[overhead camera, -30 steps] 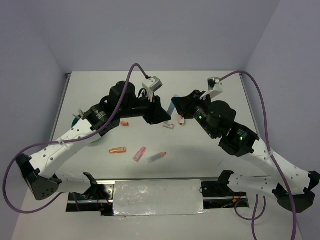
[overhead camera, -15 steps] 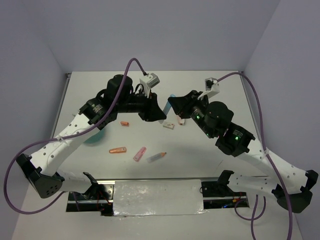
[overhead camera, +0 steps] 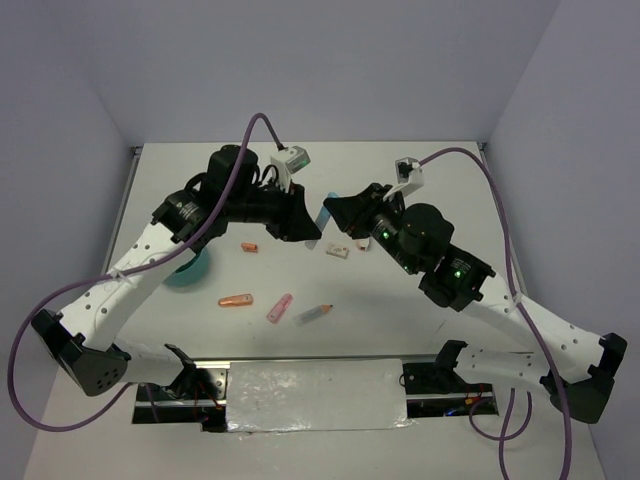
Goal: Sort the stationery into containers
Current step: Close the pen cap on the pen.
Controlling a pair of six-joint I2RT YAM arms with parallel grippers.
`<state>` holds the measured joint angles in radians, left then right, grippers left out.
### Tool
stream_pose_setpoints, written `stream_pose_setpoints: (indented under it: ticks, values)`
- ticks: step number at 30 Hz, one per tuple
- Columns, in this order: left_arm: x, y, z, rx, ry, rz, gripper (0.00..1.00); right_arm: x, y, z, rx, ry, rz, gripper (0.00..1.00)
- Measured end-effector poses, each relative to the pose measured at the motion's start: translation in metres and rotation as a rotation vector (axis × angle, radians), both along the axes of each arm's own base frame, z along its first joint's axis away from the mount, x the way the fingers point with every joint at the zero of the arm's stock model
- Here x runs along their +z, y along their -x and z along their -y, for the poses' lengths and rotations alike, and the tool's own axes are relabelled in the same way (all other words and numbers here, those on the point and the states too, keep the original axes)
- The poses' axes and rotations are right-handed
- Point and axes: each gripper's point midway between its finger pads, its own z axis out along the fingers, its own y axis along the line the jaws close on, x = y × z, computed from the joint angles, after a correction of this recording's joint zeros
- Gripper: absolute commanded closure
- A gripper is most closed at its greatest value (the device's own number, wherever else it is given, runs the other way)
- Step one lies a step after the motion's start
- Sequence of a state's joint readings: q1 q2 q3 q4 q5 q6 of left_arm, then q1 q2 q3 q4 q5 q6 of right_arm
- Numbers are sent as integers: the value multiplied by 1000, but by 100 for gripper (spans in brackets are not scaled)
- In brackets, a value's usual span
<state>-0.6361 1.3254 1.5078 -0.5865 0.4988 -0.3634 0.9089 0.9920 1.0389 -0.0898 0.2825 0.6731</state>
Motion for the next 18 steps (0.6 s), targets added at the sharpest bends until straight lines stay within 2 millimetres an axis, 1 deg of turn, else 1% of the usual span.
stream_pose_setpoints:
  ticks: [8, 13, 14, 15, 17, 18]
  values:
    - [-4, -6, -7, 24, -13, -21, 100, -7, -6, -6, 4, -3, -17, 100]
    - [1, -5, -7, 23, 8, 8, 100, 3, -5, -4, 5, 7, -18, 100]
    - [4, -5, -8, 27, 20, 28, 93, 6, -5, -5, 5, 14, -18, 100]
    - [7, -4, -10, 34, 36, 55, 89, 12, -5, -5, 7, 16, -17, 100]
    - [12, -3, -18, 59, 59, 100, 69, 20, -4, -9, 22, 12, -16, 100]
    - [14, -2, -22, 73, 67, 118, 56, 21, -4, -11, 27, 7, -20, 100]
